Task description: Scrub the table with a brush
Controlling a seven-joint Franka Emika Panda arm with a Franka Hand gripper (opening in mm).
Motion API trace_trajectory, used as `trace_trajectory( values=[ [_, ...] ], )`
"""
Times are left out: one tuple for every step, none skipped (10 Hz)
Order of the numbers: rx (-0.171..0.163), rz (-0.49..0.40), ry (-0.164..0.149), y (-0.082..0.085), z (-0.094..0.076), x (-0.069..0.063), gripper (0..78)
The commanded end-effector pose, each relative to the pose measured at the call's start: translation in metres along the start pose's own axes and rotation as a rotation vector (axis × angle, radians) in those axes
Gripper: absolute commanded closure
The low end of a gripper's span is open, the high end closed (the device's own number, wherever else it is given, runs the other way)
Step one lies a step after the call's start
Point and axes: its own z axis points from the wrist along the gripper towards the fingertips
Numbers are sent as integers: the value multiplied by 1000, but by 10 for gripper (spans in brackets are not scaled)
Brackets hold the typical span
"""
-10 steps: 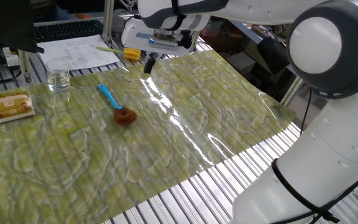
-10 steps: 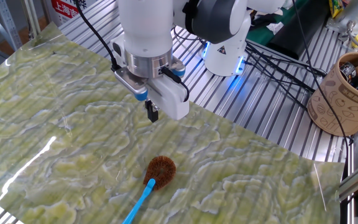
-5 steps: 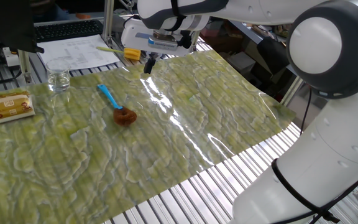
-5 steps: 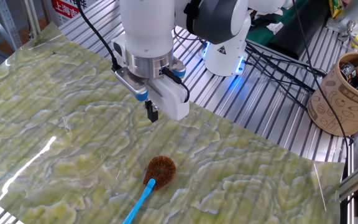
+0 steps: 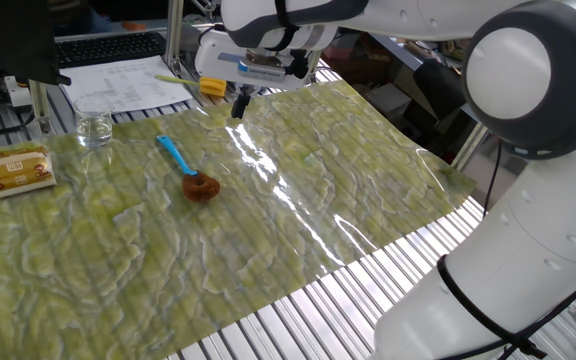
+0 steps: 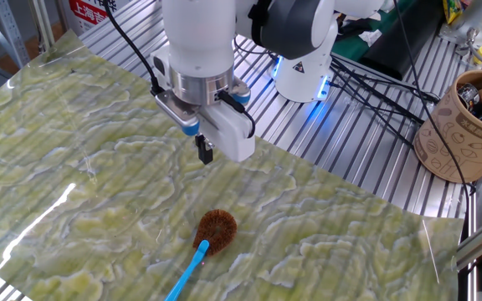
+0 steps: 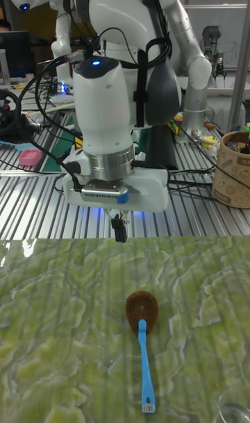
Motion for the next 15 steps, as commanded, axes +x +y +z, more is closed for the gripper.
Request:
trace_trajectory(
  values=[
    [-5, 5, -6, 0, -1, -1, 776],
    [-4, 16, -3, 0, -1, -1, 776],
    [3, 30, -4, 0, -1, -1, 776],
    [5, 31, -5, 0, -1, -1, 776],
    [12, 25, -9, 0, -1, -1, 776],
    [17, 24, -10, 0, -1, -1, 776],
    [19, 25, -11, 0, -1, -1, 776],
    [21, 45, -11, 0, -1, -1, 776],
    [20, 61, -10, 0, -1, -1, 776],
    [19, 65, -9, 0, -1, -1, 776],
    [19, 62, -10, 0, -1, -1, 776],
    [18, 68, -11, 0, -1, -1, 776],
    [18, 71, -14, 0, -1, -1, 776],
    [18, 79, -16, 4, 3, -2, 776],
    [20, 82, -16, 5, 5, -2, 776]
  ],
)
